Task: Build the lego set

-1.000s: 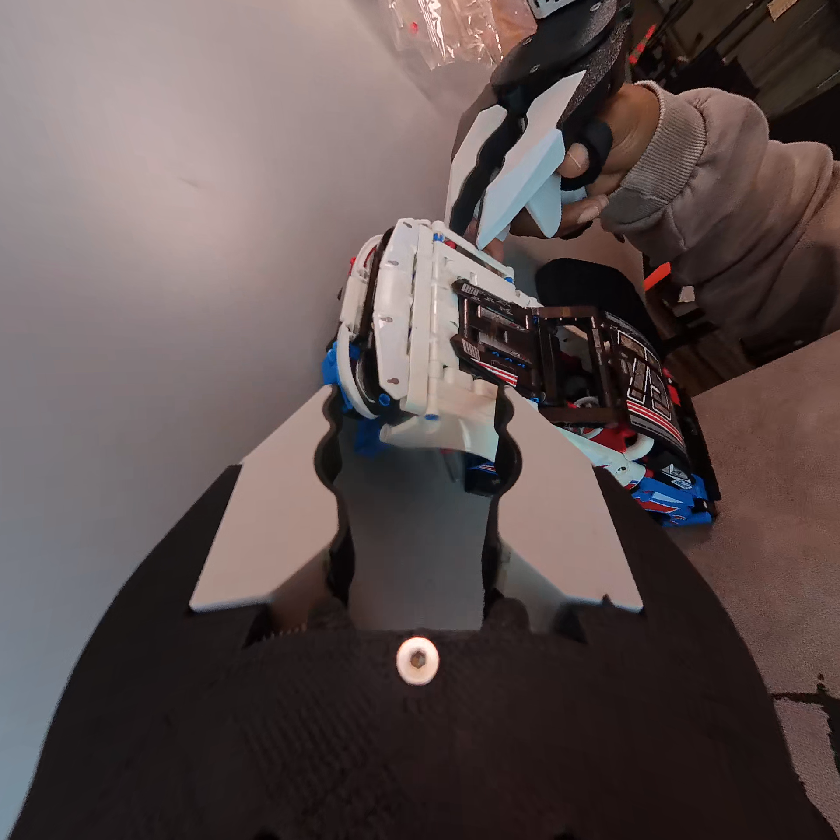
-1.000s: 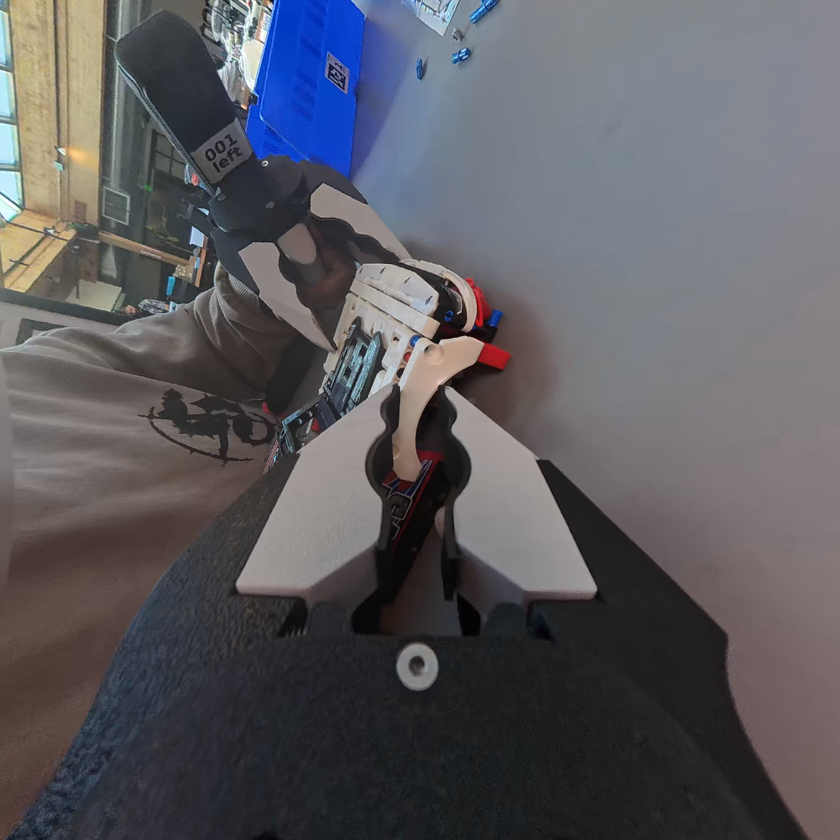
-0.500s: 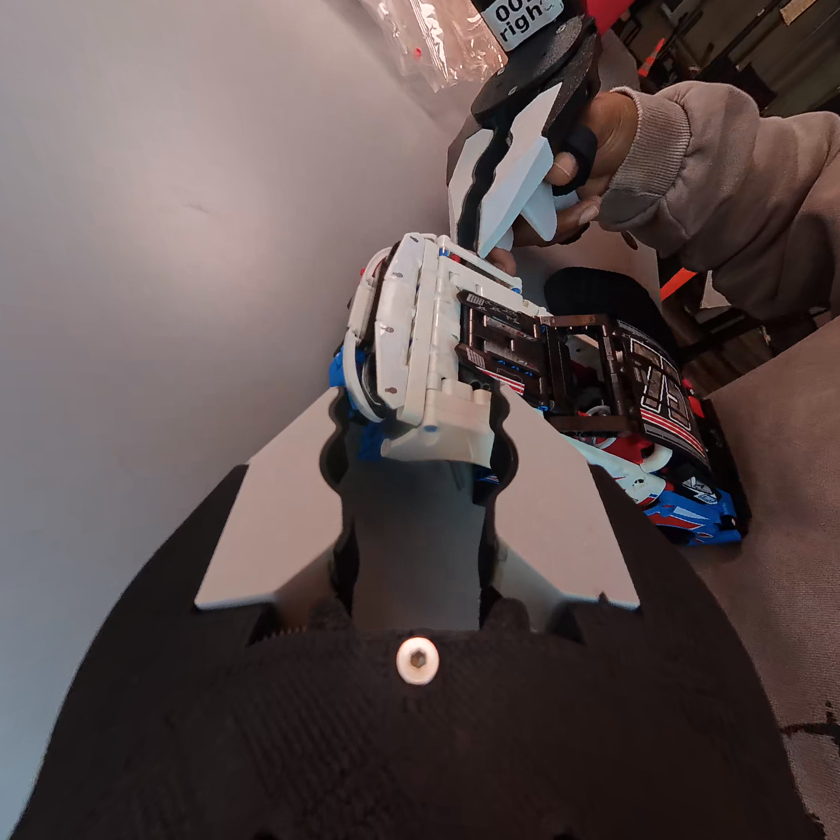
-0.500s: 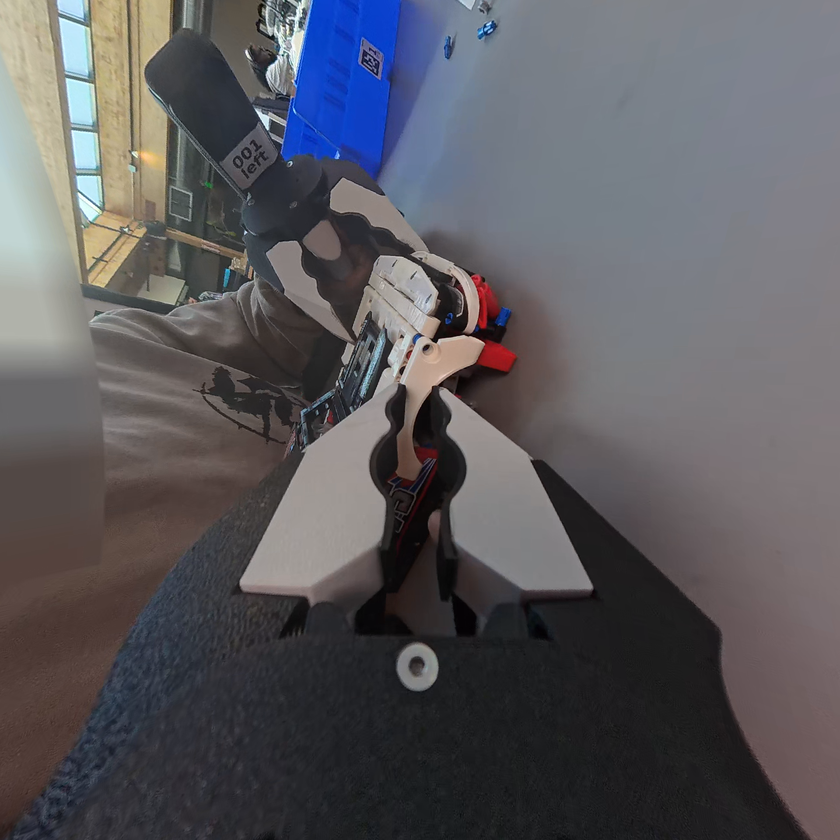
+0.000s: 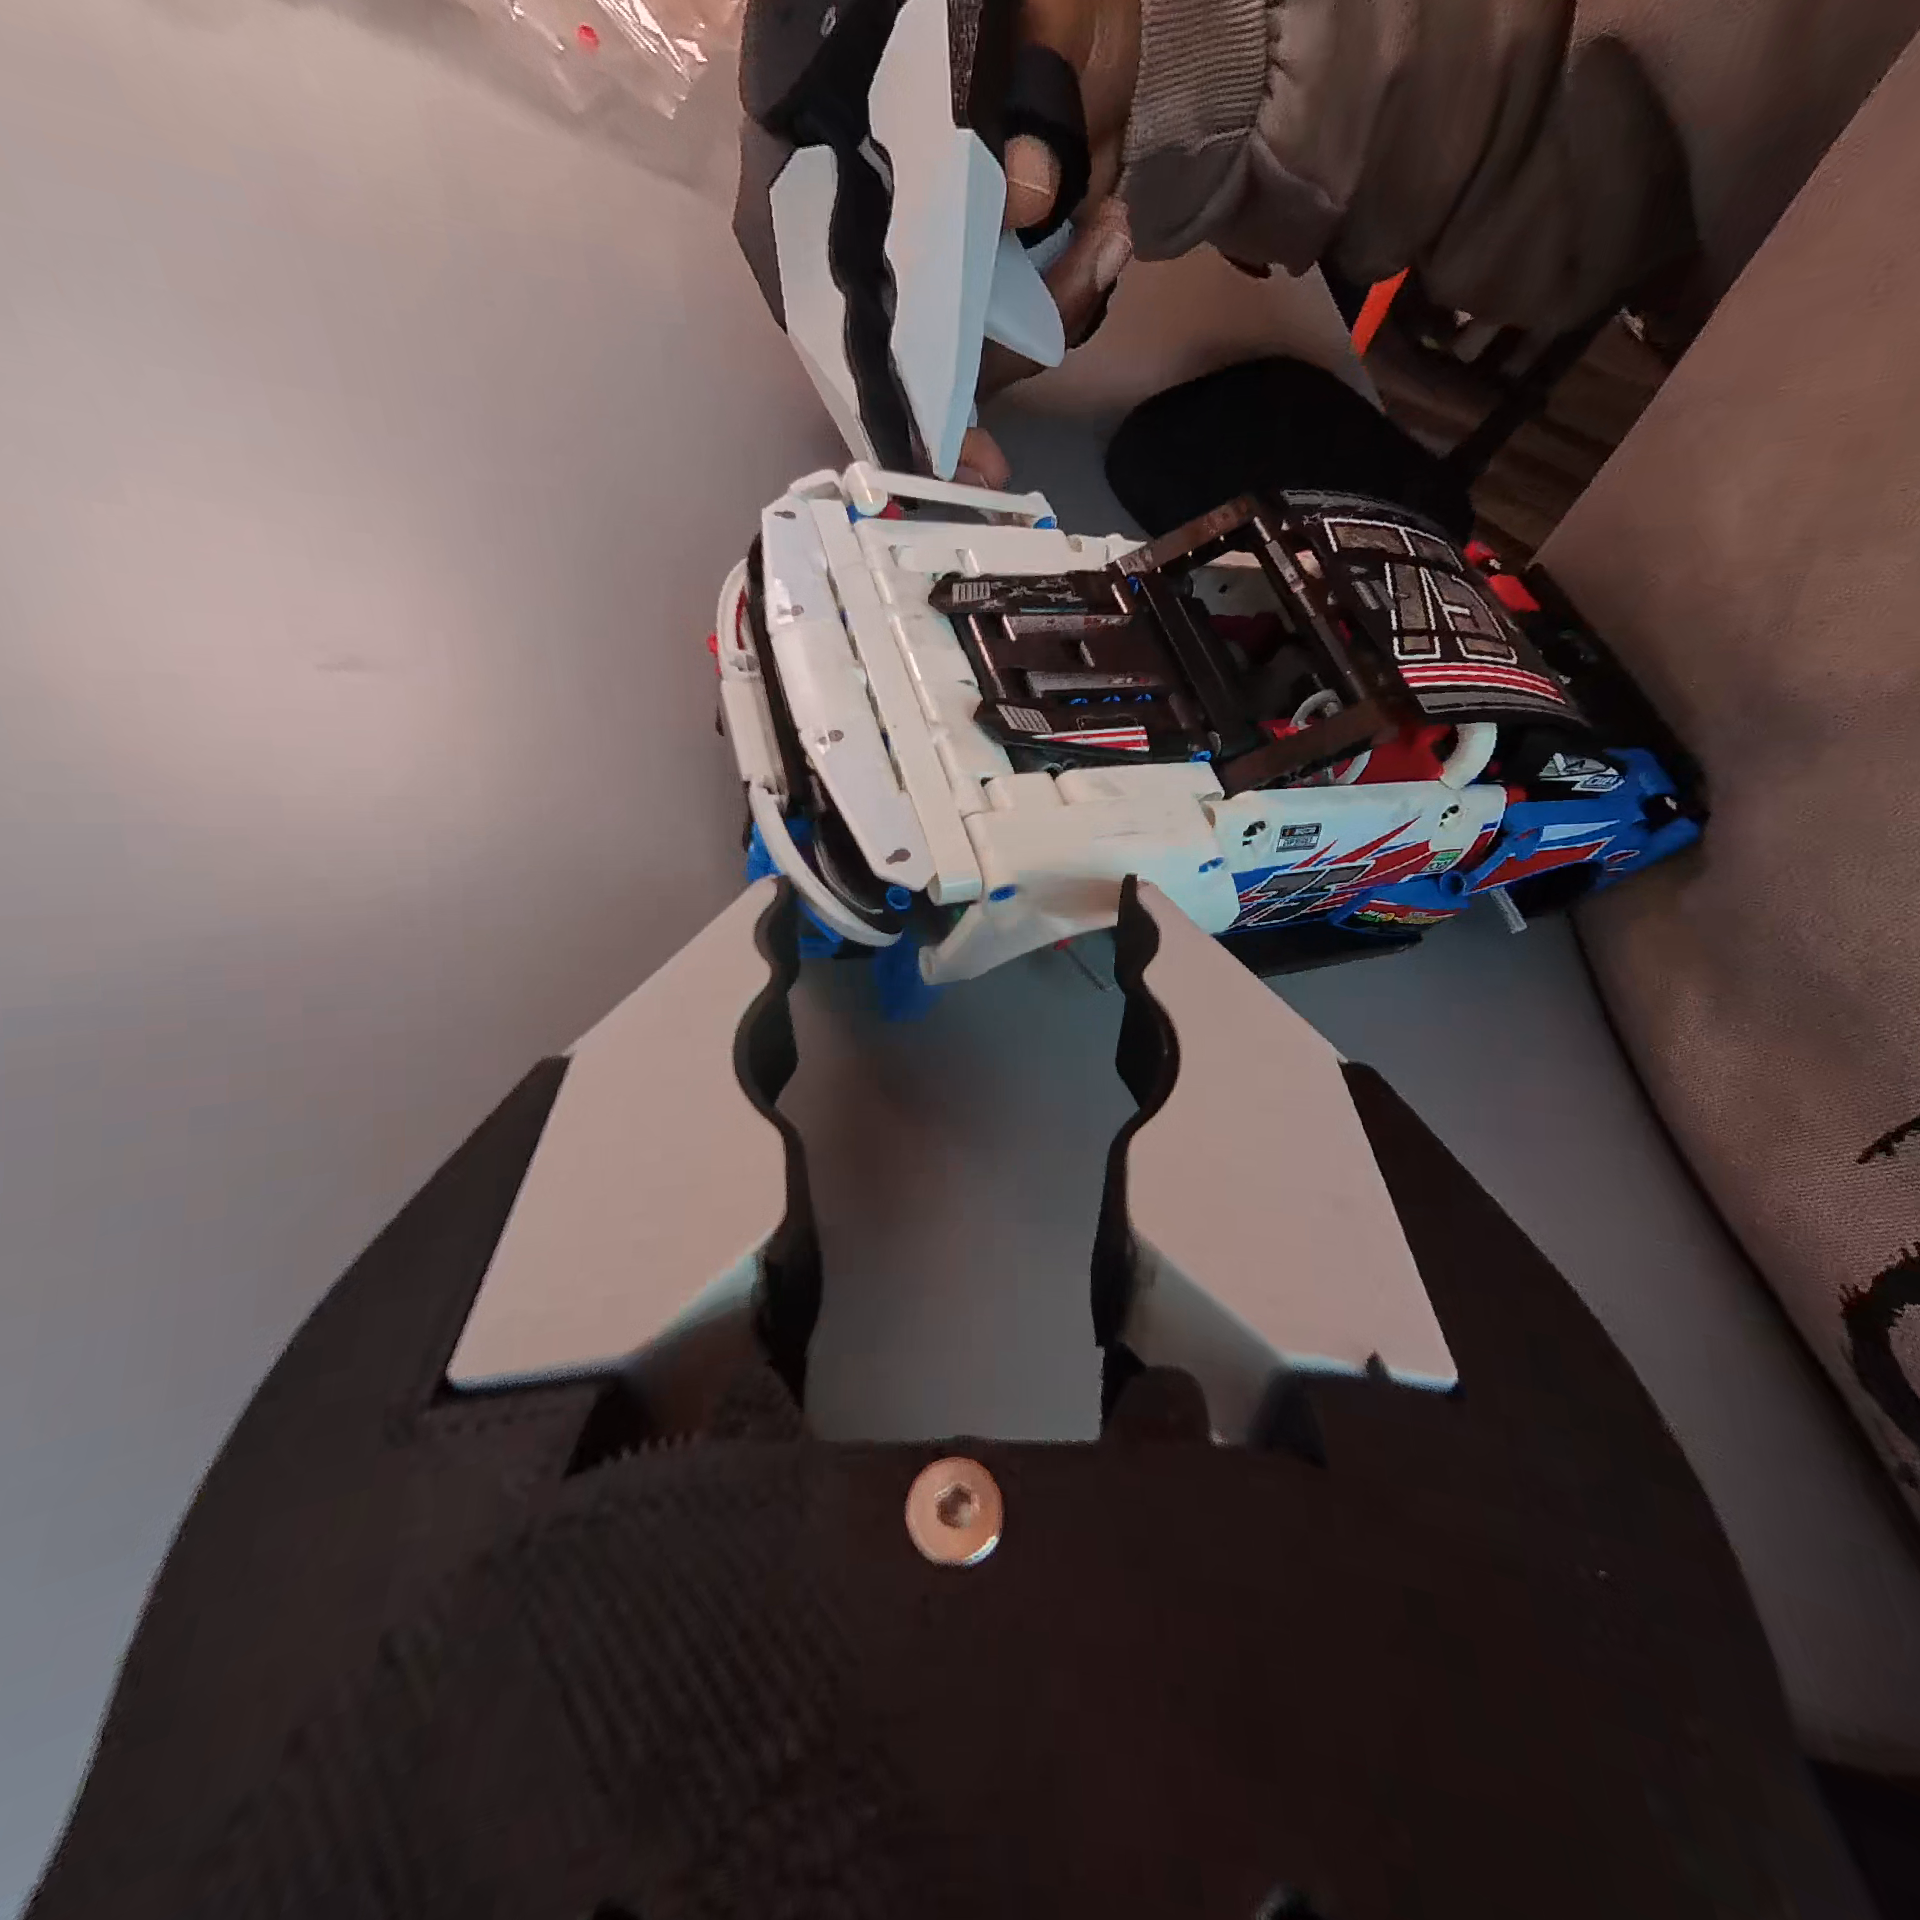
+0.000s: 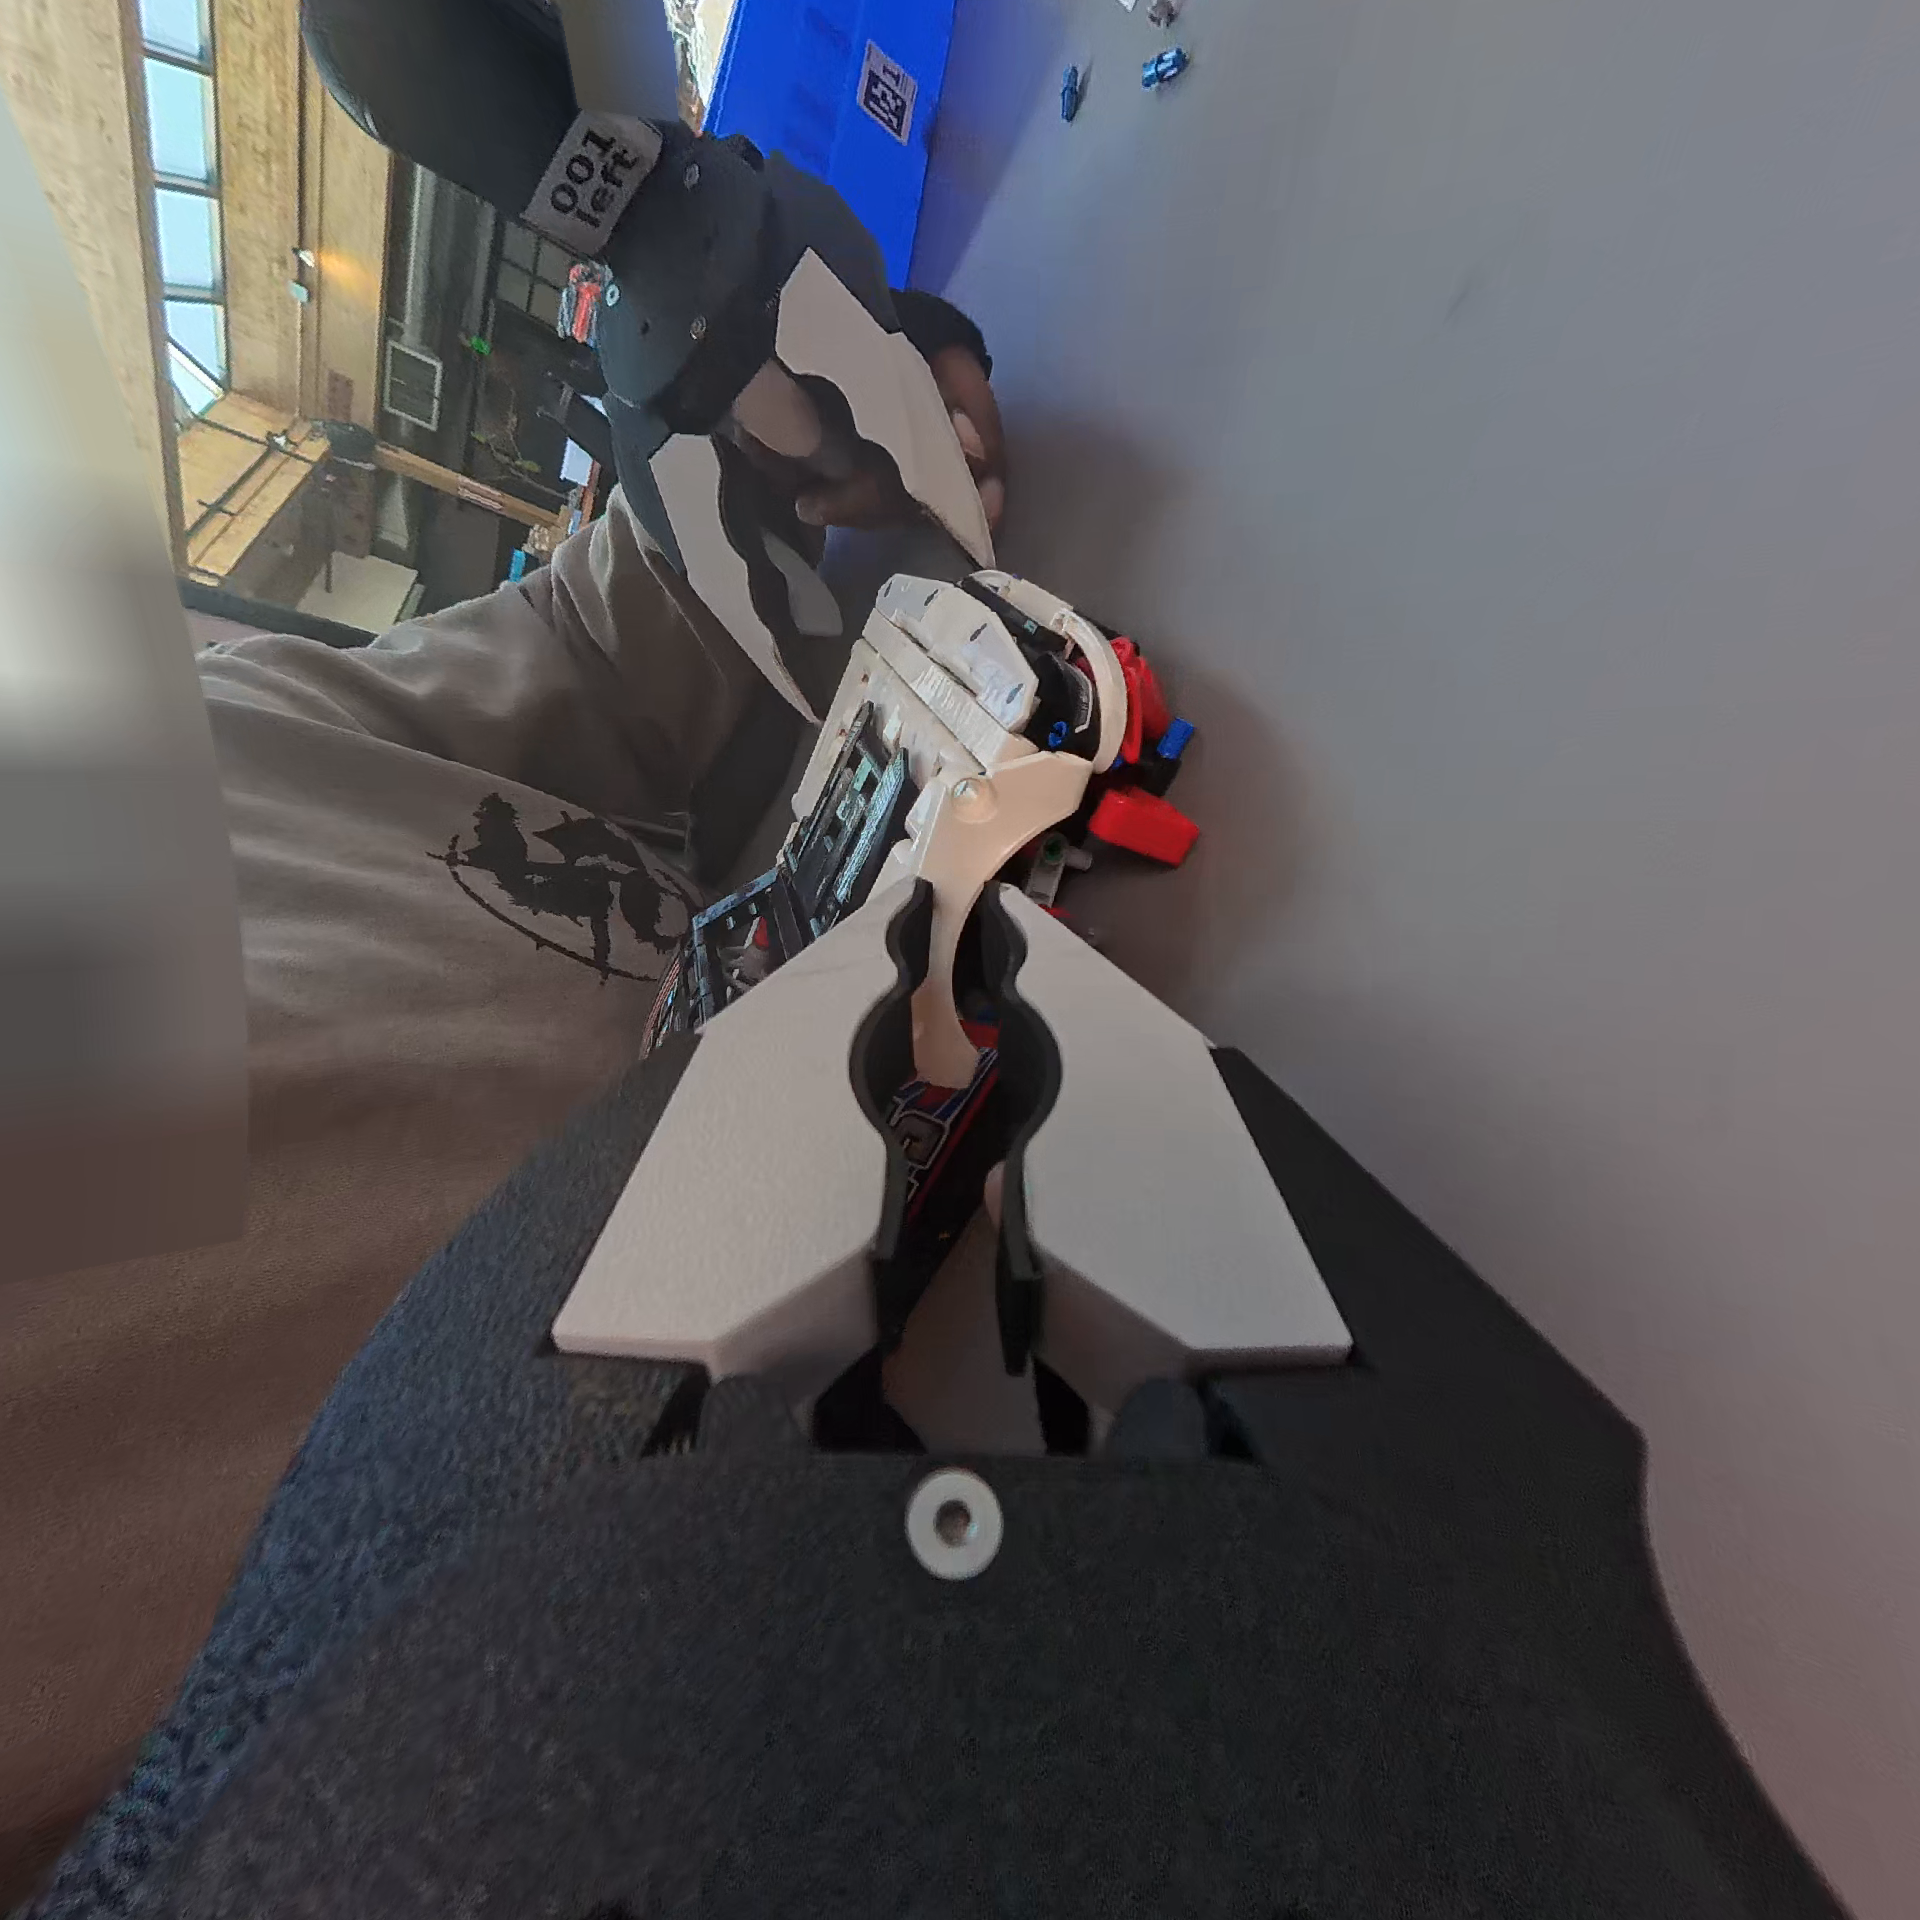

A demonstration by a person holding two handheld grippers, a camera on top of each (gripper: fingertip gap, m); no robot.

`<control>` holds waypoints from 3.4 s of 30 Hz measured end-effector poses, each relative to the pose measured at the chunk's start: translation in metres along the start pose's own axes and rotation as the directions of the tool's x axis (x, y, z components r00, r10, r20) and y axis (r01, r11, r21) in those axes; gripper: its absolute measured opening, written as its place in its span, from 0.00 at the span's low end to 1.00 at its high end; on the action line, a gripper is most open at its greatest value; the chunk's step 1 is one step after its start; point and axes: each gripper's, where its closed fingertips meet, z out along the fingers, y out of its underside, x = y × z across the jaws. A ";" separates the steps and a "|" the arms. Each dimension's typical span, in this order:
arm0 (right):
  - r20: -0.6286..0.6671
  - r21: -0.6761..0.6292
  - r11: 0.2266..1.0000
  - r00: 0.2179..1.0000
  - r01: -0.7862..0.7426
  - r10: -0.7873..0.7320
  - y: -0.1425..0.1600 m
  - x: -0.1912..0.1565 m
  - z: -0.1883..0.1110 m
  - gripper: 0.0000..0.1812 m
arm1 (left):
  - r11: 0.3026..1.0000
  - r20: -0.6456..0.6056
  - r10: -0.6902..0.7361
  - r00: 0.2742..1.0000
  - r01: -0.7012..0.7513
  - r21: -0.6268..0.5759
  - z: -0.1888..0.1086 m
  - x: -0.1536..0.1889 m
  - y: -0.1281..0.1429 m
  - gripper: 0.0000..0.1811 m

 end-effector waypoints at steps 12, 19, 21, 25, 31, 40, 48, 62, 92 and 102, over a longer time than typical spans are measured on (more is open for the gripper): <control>-0.013 0.088 0.993 0.997 -0.080 0.082 0.002 0.003 -0.011 0.02 | 0.999 -0.063 -0.039 0.997 0.039 0.007 0.002 -0.006 -0.005 0.33; -0.051 0.049 0.995 0.994 -0.090 0.092 0.003 0.006 -0.008 0.03 | 0.999 -0.107 -0.036 0.994 0.034 -0.017 0.006 -0.008 -0.005 0.35; -0.049 0.044 0.995 0.995 -0.090 0.092 0.003 0.006 -0.008 0.03 | 0.999 -0.113 -0.036 0.993 0.035 -0.015 0.006 -0.008 -0.005 0.35; -0.054 0.044 0.995 0.994 -0.088 0.090 0.003 0.007 -0.008 0.03 | 0.999 -0.114 -0.045 0.992 0.045 -0.002 0.006 -0.008 -0.006 0.33; -0.090 0.039 0.997 0.993 -0.072 0.075 0.002 0.007 -0.007 0.03 | 0.998 -0.095 -0.051 0.994 0.053 0.021 0.008 -0.011 -0.010 0.29; -0.057 0.076 0.993 0.994 -0.088 0.093 0.004 0.006 -0.009 0.02 | 0.997 -0.071 -0.058 0.996 0.061 0.037 0.008 -0.014 -0.014 0.23; -0.010 0.075 0.994 0.996 -0.085 0.086 0.004 0.006 -0.010 0.02 | 0.997 -0.060 0.065 0.996 -0.066 -0.028 -0.014 -0.024 -0.004 0.20; -0.021 0.046 0.996 0.996 -0.080 0.081 0.005 0.008 -0.012 0.03 | 0.998 -0.220 0.056 0.974 -0.057 -0.001 -0.001 -0.014 -0.012 0.11; -0.065 0.026 0.996 0.994 -0.087 0.089 0.002 0.005 -0.009 0.02 | 0.996 -0.202 0.079 0.976 -0.083 -0.011 0.000 -0.012 -0.011 0.09; -0.073 0.114 0.990 0.993 -0.084 0.092 0.003 0.006 -0.010 0.03 | 0.998 -0.172 0.059 0.983 -0.058 0.011 0.000 -0.012 -0.011 0.09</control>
